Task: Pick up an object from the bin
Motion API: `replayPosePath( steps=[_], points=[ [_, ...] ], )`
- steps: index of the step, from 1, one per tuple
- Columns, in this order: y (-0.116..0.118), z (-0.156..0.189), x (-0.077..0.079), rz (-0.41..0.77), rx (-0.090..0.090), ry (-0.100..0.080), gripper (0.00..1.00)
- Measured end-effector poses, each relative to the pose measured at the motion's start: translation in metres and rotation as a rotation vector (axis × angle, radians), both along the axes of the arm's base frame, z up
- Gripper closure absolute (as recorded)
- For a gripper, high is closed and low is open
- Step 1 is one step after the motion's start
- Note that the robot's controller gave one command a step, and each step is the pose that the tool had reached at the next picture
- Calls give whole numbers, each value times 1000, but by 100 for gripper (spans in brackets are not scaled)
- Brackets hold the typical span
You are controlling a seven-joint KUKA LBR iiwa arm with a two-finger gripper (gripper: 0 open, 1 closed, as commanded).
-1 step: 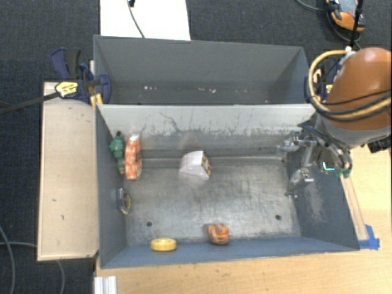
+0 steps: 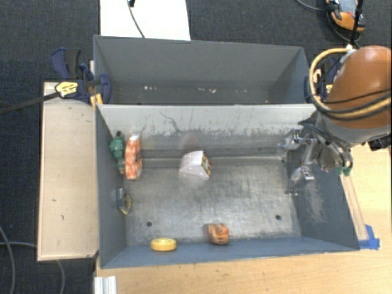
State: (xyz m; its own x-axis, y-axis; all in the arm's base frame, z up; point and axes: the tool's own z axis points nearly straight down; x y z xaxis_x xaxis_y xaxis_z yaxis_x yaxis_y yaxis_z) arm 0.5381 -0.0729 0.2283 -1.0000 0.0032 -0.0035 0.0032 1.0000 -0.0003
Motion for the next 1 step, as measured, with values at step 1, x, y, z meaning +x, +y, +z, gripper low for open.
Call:
replayPosePath(
  steps=[1],
  points=[
    [-34,-66,18,-46,0,-6,0]
  ],
)
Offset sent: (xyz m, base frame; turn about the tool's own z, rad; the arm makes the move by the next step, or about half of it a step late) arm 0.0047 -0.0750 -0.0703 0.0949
